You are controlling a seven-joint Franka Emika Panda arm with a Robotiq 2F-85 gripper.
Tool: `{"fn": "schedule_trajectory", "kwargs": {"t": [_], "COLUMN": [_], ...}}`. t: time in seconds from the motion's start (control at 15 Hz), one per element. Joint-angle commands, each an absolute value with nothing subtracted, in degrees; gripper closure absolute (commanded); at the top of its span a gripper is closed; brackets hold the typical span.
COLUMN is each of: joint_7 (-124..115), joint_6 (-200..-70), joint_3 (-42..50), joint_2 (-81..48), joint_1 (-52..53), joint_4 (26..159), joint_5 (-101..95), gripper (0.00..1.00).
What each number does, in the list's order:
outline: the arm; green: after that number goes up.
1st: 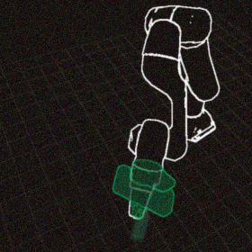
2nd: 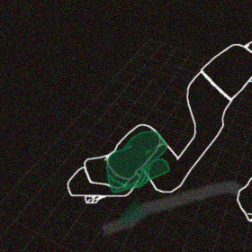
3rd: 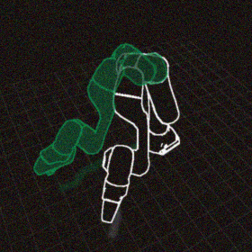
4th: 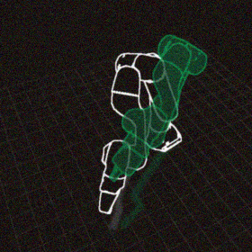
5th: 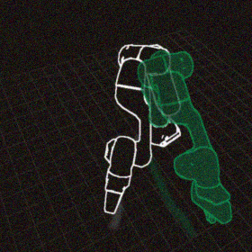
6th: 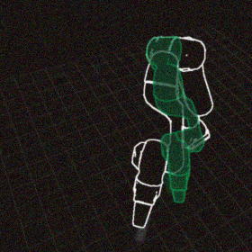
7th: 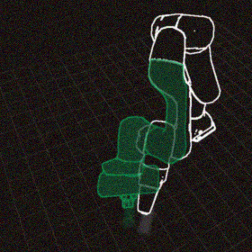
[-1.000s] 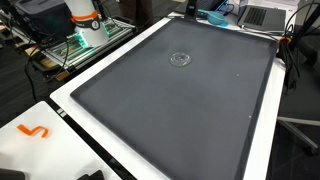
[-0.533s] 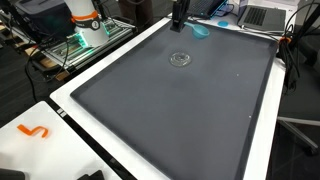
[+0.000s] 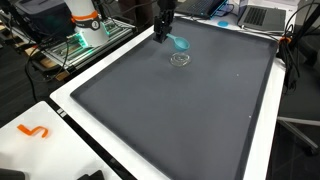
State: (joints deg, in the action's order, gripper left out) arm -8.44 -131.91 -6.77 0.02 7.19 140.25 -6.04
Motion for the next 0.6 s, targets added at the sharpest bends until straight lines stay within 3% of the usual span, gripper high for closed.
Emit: {"fn": "schedule_trajectory", "kwargs": {"t": [0.0,0.53], "joint_7": [-5.69,3.2], "joint_6": [-135.54,-140.79], "joint_3": [-6.01,-4.9], "joint_2": [2.15,1.13], "joint_1": [6.24,5.08], "joint_4": [145.17,147.94], "joint_5": [-7.59,-6.69], "gripper": [0.69,0.69]}}
